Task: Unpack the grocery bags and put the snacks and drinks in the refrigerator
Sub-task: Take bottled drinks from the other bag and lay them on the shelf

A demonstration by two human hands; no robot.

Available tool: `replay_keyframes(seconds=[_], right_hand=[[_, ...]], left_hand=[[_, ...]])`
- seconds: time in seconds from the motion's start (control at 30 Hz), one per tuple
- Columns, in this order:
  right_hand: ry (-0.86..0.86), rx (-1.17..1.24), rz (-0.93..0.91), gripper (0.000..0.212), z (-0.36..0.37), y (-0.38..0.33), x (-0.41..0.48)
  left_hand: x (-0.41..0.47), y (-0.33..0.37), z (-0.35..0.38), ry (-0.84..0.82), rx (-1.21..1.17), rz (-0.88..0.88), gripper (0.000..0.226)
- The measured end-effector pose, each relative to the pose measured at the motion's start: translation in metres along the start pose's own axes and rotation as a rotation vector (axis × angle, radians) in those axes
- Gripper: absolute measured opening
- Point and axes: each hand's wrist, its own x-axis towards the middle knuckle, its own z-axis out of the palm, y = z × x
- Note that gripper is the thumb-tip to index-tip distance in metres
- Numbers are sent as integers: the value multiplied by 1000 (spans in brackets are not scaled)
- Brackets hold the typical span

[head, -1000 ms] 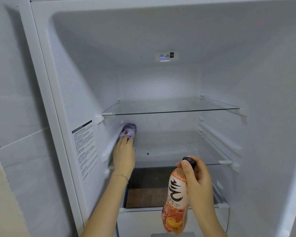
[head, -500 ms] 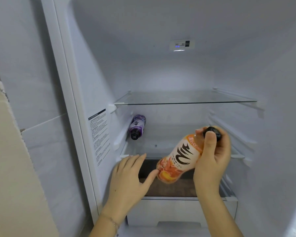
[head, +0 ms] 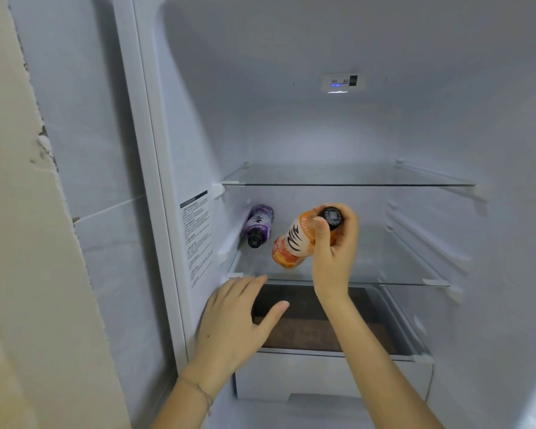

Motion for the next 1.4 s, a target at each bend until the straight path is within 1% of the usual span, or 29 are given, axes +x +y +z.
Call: replay_keyframes(seconds=[0.1, 0.27, 0.47, 0.57, 0.63, 0.8, 0.97, 1.17, 1.4], right_hand=[[-76, -39, 37, 21, -1, 1, 2], [-217, -202, 81, 24, -7, 2, 4], [-274, -402, 239, 29, -12, 12, 1], [-330, -562, 232, 25, -7, 17, 4], [-365, -637, 228, 23, -3, 24, 5], [-471, -749, 321, 27, 4, 60, 6], [-491, -771, 369, 29, 7, 77, 12], [-580, -799, 417, 48, 14, 85, 22], [-655, -884, 431, 53, 16, 87, 29]], left_hand=[[2, 2, 0, -17, 4, 3, 89], [9, 5, 0, -11, 9, 25, 83], [13, 3, 2, -27, 41, 16, 86], [11, 3, 4, -33, 33, 15, 86], [11, 3, 4, -28, 22, 19, 85], [12, -1, 2, -16, 14, 20, 85], [15, -7, 4, -37, 11, -3, 86], [21, -2, 9, -67, 39, -3, 83], [26, 6, 13, -62, 26, 32, 83]])
